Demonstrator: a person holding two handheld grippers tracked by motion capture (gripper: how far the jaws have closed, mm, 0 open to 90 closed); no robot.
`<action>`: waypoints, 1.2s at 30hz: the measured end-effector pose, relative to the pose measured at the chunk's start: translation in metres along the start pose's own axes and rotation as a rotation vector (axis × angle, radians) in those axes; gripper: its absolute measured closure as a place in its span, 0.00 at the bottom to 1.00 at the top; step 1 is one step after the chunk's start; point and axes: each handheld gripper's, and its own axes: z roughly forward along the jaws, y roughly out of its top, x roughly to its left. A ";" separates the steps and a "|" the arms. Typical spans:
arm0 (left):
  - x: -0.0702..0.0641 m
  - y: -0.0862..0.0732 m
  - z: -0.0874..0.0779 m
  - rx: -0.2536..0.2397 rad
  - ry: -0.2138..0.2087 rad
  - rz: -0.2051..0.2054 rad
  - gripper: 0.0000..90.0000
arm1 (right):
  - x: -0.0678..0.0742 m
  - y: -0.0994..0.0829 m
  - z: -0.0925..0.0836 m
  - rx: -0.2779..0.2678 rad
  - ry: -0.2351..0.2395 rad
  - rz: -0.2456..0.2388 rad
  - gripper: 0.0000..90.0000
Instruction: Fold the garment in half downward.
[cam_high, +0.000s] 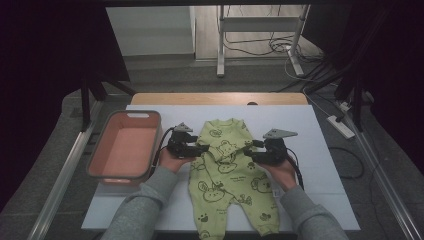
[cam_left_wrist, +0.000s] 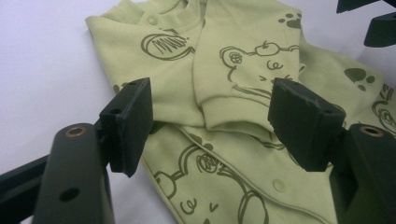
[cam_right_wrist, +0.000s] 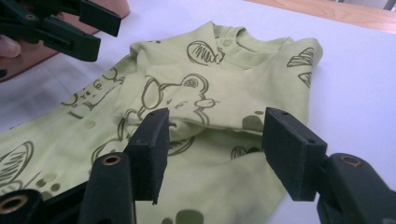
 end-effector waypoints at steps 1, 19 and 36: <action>0.001 0.000 0.000 0.003 0.001 0.004 0.35 | -0.001 0.000 0.002 0.002 -0.002 0.002 0.47; 0.012 0.009 0.013 0.027 0.011 -0.034 0.34 | -0.011 0.008 0.003 -0.014 -0.014 0.023 0.47; 0.034 0.018 0.030 0.059 0.036 -0.088 0.35 | -0.016 0.013 0.018 -0.008 0.006 0.049 0.46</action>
